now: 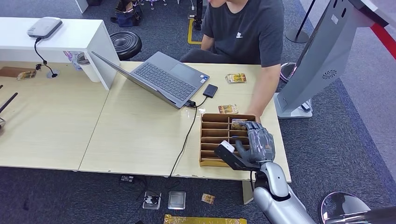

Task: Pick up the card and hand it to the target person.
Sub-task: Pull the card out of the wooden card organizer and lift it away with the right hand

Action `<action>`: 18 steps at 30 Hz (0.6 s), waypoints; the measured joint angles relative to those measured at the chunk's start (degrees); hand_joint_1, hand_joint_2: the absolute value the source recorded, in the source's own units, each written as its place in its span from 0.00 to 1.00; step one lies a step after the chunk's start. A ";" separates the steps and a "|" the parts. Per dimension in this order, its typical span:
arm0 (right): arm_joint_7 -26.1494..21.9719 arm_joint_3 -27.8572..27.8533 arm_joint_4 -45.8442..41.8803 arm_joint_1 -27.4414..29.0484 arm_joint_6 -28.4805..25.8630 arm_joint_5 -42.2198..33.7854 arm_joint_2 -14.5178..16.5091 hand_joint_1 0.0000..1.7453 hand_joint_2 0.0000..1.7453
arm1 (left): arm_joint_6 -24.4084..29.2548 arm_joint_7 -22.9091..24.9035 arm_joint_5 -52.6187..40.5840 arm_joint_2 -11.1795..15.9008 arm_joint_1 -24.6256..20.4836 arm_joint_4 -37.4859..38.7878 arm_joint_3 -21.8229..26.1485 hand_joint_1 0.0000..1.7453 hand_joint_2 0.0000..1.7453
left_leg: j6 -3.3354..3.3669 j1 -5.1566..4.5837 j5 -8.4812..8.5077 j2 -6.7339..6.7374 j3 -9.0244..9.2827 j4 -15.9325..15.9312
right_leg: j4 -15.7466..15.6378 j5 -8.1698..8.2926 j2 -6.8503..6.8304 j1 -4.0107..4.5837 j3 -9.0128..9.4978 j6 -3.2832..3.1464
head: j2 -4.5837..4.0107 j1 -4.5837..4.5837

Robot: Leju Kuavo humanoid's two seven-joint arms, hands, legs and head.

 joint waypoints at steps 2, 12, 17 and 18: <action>-0.17 0.01 0.87 -0.50 -0.19 -0.05 0.28 1.00 1.00 | 0.01 -0.01 0.00 0.00 0.00 0.00 0.00 0.00 1.00 | 0.00 0.00 0.00 0.00 0.01 0.00 | 0.00 0.00 0.00 0.00 0.00 0.00 | 0.00 -0.01; -1.20 0.23 3.79 -2.10 -0.85 -0.95 1.11 1.00 1.00 | 0.03 -0.05 -0.01 0.00 0.00 0.00 0.00 0.00 1.00 | 0.00 0.00 0.00 0.00 0.02 0.00 | 0.00 0.00 0.00 0.00 0.01 0.00 | 0.00 0.03; -0.46 0.39 3.98 -2.28 -1.25 -0.38 1.31 1.00 1.00 | 0.14 -0.21 -0.10 0.00 0.00 0.00 -0.02 0.00 1.00 | 0.00 0.00 0.00 0.00 0.03 0.00 | 0.00 0.00 0.00 0.00 0.02 0.00 | 0.00 0.00; -0.23 0.44 3.79 -2.25 -1.29 -0.14 1.31 1.00 1.00 | 0.14 -0.23 -0.10 0.00 0.00 0.00 -0.02 0.00 1.00 | 0.00 0.00 0.00 0.00 0.03 0.00 | 0.00 0.00 0.00 0.00 0.02 0.00 | 0.00 -0.01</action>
